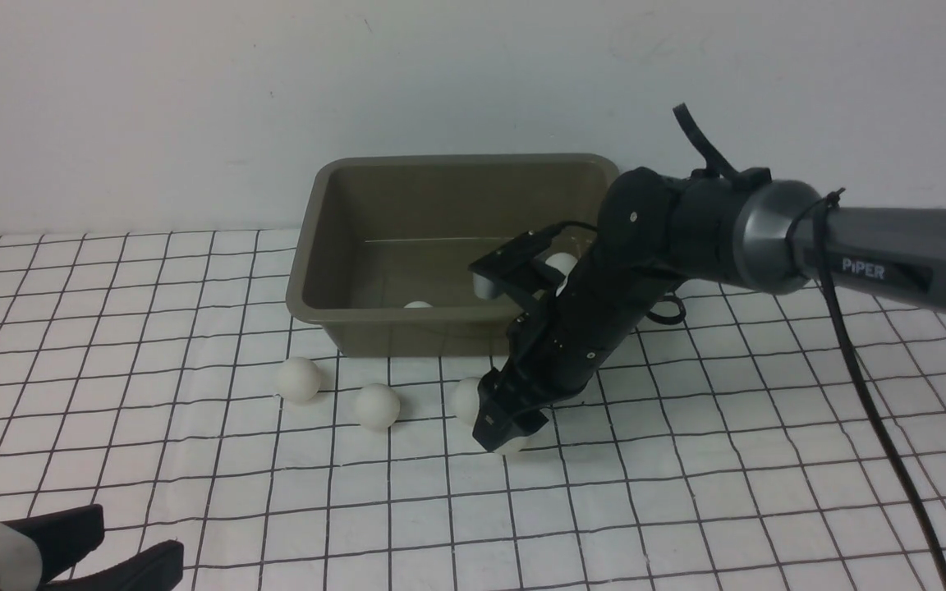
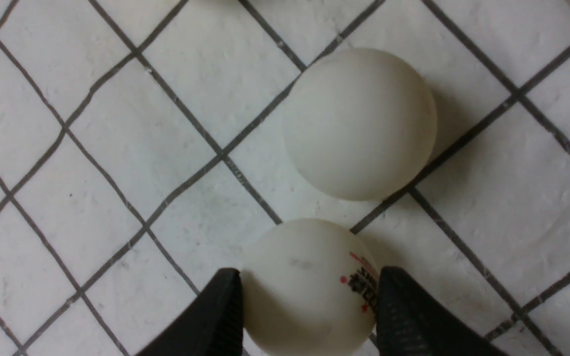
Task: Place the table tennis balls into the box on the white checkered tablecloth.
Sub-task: 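Reach for and grasp a ping pong ball on the table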
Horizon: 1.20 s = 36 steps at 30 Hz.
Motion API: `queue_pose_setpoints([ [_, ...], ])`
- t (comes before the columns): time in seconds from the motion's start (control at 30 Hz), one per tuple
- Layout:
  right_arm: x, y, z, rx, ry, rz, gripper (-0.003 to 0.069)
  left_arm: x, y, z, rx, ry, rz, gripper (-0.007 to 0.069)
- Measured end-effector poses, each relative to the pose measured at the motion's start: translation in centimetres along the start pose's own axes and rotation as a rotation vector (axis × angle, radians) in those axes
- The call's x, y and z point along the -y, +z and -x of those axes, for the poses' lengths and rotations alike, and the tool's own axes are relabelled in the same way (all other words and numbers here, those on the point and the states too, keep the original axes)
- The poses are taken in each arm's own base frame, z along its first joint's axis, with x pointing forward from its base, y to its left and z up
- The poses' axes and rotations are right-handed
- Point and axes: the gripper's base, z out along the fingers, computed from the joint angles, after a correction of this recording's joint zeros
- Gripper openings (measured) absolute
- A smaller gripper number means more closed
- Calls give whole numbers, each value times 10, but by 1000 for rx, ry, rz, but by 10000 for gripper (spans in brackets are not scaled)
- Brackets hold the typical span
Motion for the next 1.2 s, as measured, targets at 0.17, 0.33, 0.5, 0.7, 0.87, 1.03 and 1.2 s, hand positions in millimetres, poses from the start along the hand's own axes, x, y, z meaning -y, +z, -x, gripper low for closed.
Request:
queue_pose_setpoints([
  [0.17, 1, 0, -1, -13, -9, -11, 319, 0, 0, 0, 0, 0, 0, 429],
  [0.33, 1, -4, -2, -32, -32, -28, 319, 0, 0, 0, 0, 0, 0, 429],
  [0.5, -2, -21, -3, -62, -79, -52, 319, 0, 0, 0, 0, 0, 0, 429],
  [0.7, -14, -60, 2, -14, -124, -93, 319, 0, 0, 0, 0, 0, 0, 429],
  [0.87, -20, -89, 8, 64, -161, -160, 319, 0, 0, 0, 0, 0, 0, 429],
  [1.03, -18, -103, 17, 169, -190, -249, 319, 0, 0, 0, 0, 0, 0, 429],
  [1.2, -7, -106, 27, 298, -185, -334, 319, 0, 0, 0, 0, 0, 0, 429],
])
